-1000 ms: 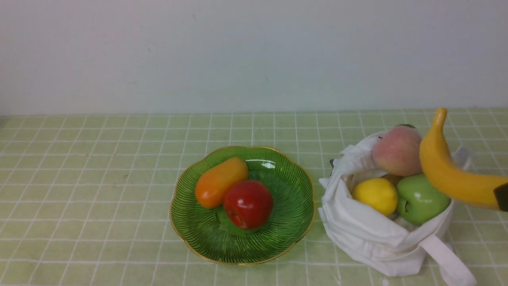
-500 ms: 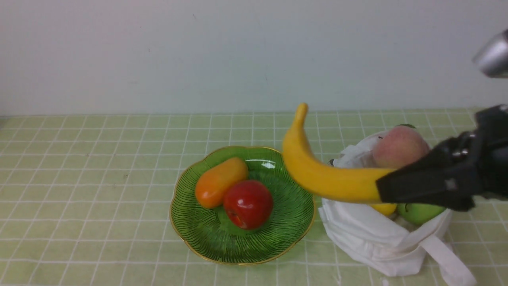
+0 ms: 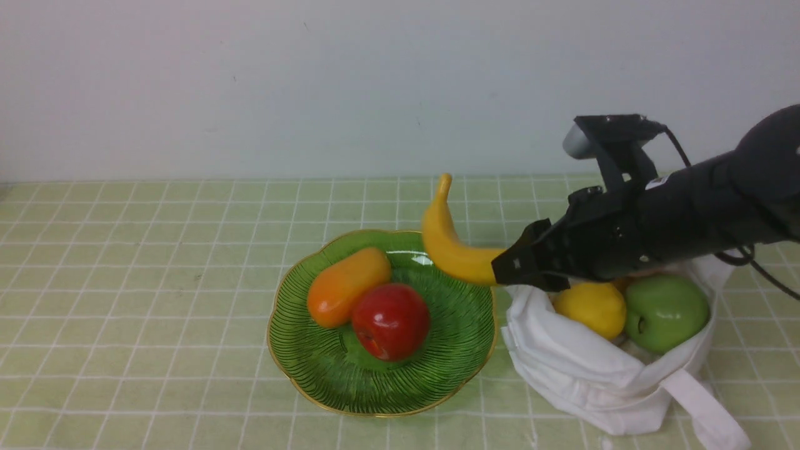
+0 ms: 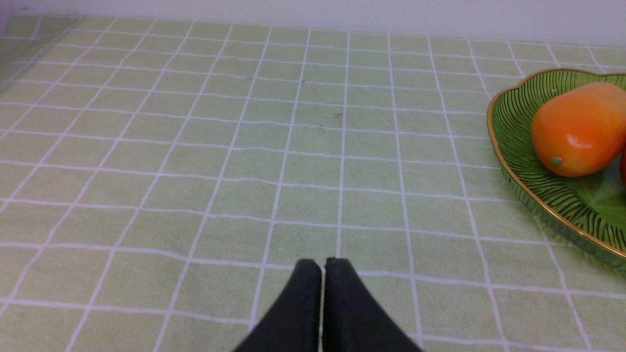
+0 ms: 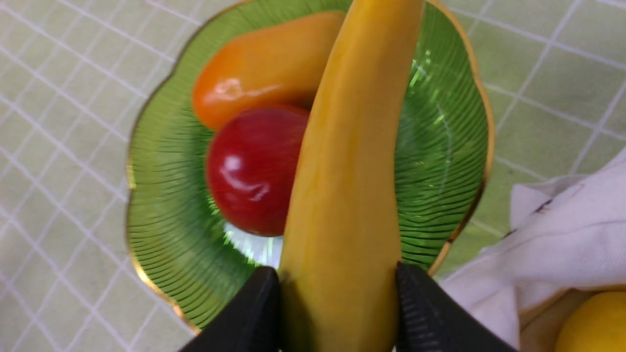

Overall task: Take the fruit out of the bag on the green coffee tablecloth and place them on the plate.
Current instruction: 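Take the banana out of the bag and place it in the fruit dish with the right gripper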

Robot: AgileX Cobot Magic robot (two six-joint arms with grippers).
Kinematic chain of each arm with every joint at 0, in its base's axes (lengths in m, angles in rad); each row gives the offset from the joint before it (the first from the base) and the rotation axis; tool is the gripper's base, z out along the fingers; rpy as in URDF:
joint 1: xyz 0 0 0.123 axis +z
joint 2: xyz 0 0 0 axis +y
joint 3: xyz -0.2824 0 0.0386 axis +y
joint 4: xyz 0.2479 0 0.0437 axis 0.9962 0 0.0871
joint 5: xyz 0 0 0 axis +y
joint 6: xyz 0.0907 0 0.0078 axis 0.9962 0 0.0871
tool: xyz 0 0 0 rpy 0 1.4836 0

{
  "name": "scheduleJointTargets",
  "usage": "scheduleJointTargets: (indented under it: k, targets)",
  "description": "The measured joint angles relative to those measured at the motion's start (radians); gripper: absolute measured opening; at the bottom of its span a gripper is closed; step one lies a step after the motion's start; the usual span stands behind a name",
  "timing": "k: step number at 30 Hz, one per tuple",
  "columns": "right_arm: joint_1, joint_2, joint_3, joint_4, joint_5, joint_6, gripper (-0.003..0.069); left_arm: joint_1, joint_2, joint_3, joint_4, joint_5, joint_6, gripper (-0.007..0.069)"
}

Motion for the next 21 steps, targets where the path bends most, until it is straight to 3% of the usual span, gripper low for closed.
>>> scheduleJointTargets:
  k: [5,11,15,18,21]
  targets:
    - [0.058,0.059,0.000,0.001,-0.082,-0.039,0.0297,0.000,0.000,0.000,0.000,0.000,0.000,-0.0008]
    - [0.139,0.067,0.000,0.007,-0.180,-0.099,0.0517,0.000,0.000,0.000,0.000,0.000,0.000,-0.0008]
    - [0.140,0.066,0.000,0.007,-0.176,-0.100,0.0613,0.000,0.000,0.000,0.000,0.000,0.000,-0.0008]
    - [0.140,0.054,0.000,0.004,-0.147,-0.100,0.0623,0.000,0.000,0.000,0.000,0.000,0.000,-0.0008]
    - [0.140,-0.024,-0.001,-0.041,-0.061,-0.098,0.0573,0.000,0.000,0.000,0.000,0.000,0.000,-0.0008]
